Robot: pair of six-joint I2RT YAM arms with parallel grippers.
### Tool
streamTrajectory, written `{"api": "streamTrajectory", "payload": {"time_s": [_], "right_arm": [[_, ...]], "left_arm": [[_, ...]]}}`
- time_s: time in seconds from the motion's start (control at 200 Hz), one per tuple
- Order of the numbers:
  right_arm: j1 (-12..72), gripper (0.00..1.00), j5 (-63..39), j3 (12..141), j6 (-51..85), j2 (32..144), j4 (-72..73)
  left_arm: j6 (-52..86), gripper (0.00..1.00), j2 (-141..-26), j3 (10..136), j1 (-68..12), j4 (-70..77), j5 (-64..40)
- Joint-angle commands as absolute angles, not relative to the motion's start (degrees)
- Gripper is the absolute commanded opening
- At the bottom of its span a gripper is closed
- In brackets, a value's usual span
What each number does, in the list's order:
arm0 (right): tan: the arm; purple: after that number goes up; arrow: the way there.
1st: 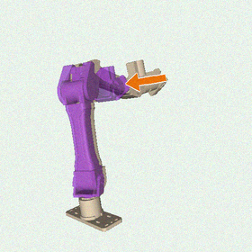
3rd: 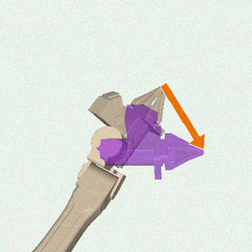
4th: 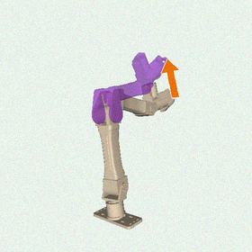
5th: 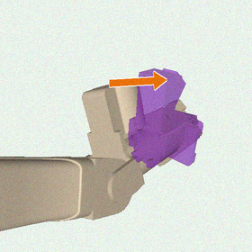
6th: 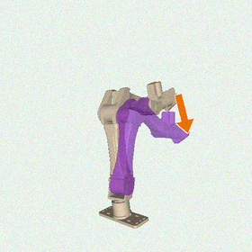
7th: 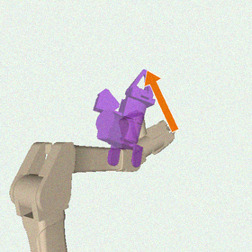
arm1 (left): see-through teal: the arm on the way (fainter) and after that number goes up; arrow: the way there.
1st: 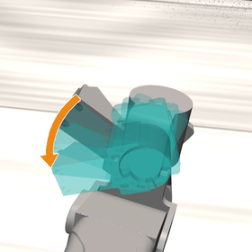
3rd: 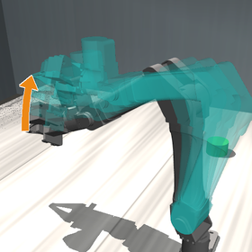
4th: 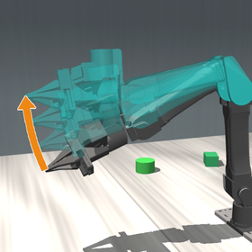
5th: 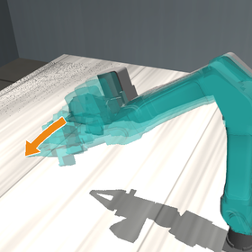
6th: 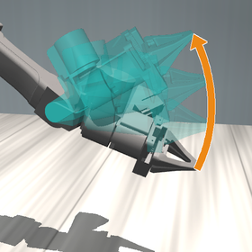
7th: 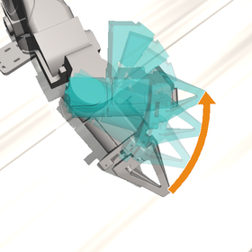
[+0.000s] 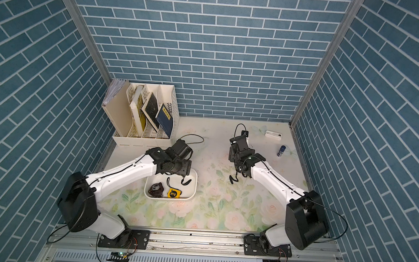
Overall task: Take the tape measure out of the storage box
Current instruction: Pick up the tape measure from the storage box.
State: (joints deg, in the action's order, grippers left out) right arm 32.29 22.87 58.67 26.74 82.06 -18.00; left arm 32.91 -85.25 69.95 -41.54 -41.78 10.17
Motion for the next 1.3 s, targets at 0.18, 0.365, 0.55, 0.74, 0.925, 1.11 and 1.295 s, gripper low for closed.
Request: {"api": "streamTrajectory", "payload": {"time_s": [0.18, 0.365, 0.55, 0.74, 0.925, 1.11, 1.295], "right_arm": [[32.89, 0.73, 15.73, 49.27, 25.98, 70.68, -5.85], [35.98, 0.73, 6.17, 42.20, 22.22, 60.01, 6.75], [42.43, 0.73, 3.37, 42.15, 19.77, 58.76, 13.99], [45.53, 0.72, 3.14, 43.02, 18.16, 60.91, 19.20], [47.39, 0.72, 2.23, 44.83, 16.70, 63.11, 19.34], [49.84, 0.72, 1.92, 44.82, 16.81, 62.95, 20.77], [50.92, 0.72, 0.97, 45.89, 17.25, 64.85, 24.19]], "left_arm": [[39.85, 0.10, -76.47, 76.24, -35.53, -37.90, -1.98], [47.78, 0.12, -75.69, 75.59, -33.76, -24.95, -13.74], [60.60, 0.12, -77.43, 69.87, -33.84, -7.68, -22.73], [64.39, 0.16, -78.49, 70.92, -33.85, -4.41, -21.54], [67.15, 0.16, -78.26, 70.33, -33.88, -1.97, -18.61], [70.15, 0.16, -78.80, 70.39, -33.84, -0.64, -17.89], [71.48, 0.18, -79.52, 70.92, -34.04, -0.61, -18.08]]}}
